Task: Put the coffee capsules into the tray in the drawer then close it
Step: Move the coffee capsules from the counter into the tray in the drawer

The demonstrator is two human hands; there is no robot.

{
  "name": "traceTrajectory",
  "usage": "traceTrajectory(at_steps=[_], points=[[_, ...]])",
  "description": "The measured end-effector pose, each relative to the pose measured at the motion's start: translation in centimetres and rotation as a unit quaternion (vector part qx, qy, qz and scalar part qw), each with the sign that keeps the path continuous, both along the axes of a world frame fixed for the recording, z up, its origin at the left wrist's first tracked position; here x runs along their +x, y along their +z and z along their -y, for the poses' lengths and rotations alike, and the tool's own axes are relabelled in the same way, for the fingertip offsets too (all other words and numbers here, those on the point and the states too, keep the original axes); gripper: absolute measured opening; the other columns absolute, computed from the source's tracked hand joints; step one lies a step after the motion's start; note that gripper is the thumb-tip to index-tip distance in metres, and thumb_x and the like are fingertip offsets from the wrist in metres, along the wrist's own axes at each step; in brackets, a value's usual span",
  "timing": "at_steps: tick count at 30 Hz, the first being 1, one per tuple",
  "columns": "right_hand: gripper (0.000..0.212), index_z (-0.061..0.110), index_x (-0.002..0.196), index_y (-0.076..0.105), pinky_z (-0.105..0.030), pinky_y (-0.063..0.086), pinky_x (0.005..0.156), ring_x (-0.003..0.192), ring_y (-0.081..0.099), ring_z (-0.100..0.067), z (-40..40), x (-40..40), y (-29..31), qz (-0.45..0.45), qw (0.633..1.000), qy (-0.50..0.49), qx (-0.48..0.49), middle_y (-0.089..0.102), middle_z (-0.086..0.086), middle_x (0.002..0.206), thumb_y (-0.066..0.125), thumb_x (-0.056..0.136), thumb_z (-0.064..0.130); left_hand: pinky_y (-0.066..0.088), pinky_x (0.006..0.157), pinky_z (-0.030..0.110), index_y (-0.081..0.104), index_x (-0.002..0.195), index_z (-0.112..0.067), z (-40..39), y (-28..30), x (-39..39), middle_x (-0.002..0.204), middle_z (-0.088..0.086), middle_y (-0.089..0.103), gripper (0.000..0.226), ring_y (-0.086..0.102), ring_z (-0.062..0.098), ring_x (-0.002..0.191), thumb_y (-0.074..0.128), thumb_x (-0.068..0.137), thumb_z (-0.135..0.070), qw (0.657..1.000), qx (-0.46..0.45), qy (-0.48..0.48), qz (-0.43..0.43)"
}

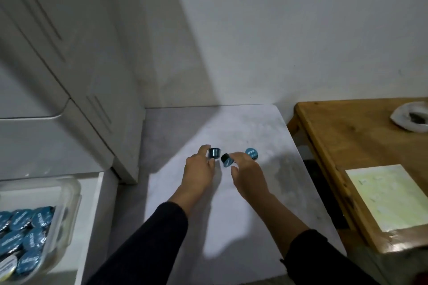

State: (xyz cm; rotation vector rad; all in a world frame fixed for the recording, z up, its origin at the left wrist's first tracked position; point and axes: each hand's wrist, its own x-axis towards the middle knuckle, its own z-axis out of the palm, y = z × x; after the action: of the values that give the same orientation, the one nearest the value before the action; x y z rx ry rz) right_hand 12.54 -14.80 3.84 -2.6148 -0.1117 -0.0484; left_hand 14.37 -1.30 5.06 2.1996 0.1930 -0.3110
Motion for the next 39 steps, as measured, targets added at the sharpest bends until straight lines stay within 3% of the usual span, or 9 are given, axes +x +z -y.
traceTrajectory(at_steps=[4,6,10,13,15,22,34,37,39], points=[[0.036,0.0,0.116,0.057,-0.029,0.044,0.09,0.11,0.056,-0.027,0.0,1.5,-0.6,-0.012,1.0,0.012,0.009,0.061,-0.014,0.119,0.047,0.082,-0.009,0.039,0.074,0.025,0.051,0.125,-0.019,0.8,-0.3,1.1,0.085,0.006,0.058,0.034,0.051,0.021,0.079,0.042,0.092,-0.014,1.0,-0.014,0.004,0.001],[0.036,-0.001,0.118,0.057,-0.028,0.041,0.094,0.114,0.053,-0.027,0.2,2.0,-1.0,-0.022,0.999,0.029,0.011,0.059,-0.014,0.122,0.046,0.084,-0.008,0.036,0.076,0.021,0.053,0.124,-0.019,1.1,-0.7,1.4,0.089,0.002,0.057,0.033,0.049,0.016,0.08,0.041,0.094,-0.014,1.0,-0.011,0.001,0.012],[0.029,-0.002,0.103,0.065,-0.031,0.045,0.085,0.1,0.059,-0.031,0.5,2.4,-1.6,-0.026,0.998,0.045,0.033,0.063,-0.018,0.106,0.049,0.081,-0.01,0.035,0.076,0.013,0.059,0.119,-0.02,1.3,-1.9,2.2,0.106,0.001,0.065,0.03,0.05,0.009,0.085,0.04,0.096,-0.015,1.0,-0.013,0.003,0.019],[0.027,0.002,0.1,0.067,-0.028,0.045,0.081,0.093,0.06,-0.028,0.7,2.4,-2.1,-0.042,0.997,0.036,0.048,0.06,-0.016,0.105,0.05,0.083,-0.008,0.034,0.059,-0.003,0.063,0.107,-0.019,1.3,-2.0,2.4,0.093,-0.005,0.062,0.023,0.052,0.005,0.075,0.043,0.096,-0.018,0.999,-0.025,0.026,0.019],[0.026,0.002,0.103,0.068,-0.022,0.042,0.08,0.091,0.06,-0.027,0.6,2.5,-2.2,-0.045,0.997,0.035,0.05,0.059,-0.016,0.106,0.05,0.085,-0.006,0.033,0.057,-0.006,0.063,0.094,-0.018,1.2,-2.0,2.6,0.083,-0.007,0.059,0.017,0.05,-0.001,0.067,0.046,0.094,-0.02,0.998,-0.035,0.048,0.011],[0.027,0.004,0.105,0.068,-0.016,0.035,0.078,0.09,0.06,-0.028,0.3,2.4,-2.2,-0.066,0.996,0.033,0.057,0.061,-0.017,0.103,0.051,0.086,-0.003,0.032,0.062,-0.007,0.065,0.081,-0.015,0.8,-2.6,2.6,0.076,-0.009,0.06,0.017,0.05,0.004,0.071,0.054,0.091,-0.023,0.995,-0.04,0.09,0.013],[0.02,0.016,0.102,0.07,-0.015,0.035,0.071,0.09,0.064,-0.02,0.2,1.8,-2.4,-0.117,0.99,-0.025,0.072,0.071,-0.007,0.099,0.059,0.086,0.014,0.036,0.059,-0.008,0.071,0.088,-0.014,0.2,-2.9,1.2,0.082,-0.005,0.066,0.017,0.058,-0.001,0.071,0.059,0.084,-0.002,0.989,-0.093,0.115,-0.003],[0.019,0.011,0.102,0.069,-0.016,0.044,0.069,0.086,0.067,-0.02,0.4,1.5,-2.1,-0.154,0.979,-0.061,0.117,0.072,-0.006,0.095,0.058,0.086,0.011,0.037,0.056,-0.007,0.073,0.088,-0.012,0.1,-3.0,0.9,0.082,-0.005,0.068,0.017,0.058,-0.004,0.07,0.059,0.085,-0.003,0.981,-0.13,0.145,-0.018],[0.018,0.012,0.097,0.069,-0.022,0.053,0.072,0.079,0.067,-0.021,0.6,1.2,-1.9,-0.19,0.956,-0.1,0.198,0.069,-0.005,0.082,0.058,0.084,0.004,0.037,0.057,-0.007,0.074,0.087,-0.015,-0.1,-3.2,0.6,0.084,-0.005,0.069,0.017,0.058,-0.004,0.072,0.06,0.085,-0.006,0.975,-0.146,0.164,-0.029]])
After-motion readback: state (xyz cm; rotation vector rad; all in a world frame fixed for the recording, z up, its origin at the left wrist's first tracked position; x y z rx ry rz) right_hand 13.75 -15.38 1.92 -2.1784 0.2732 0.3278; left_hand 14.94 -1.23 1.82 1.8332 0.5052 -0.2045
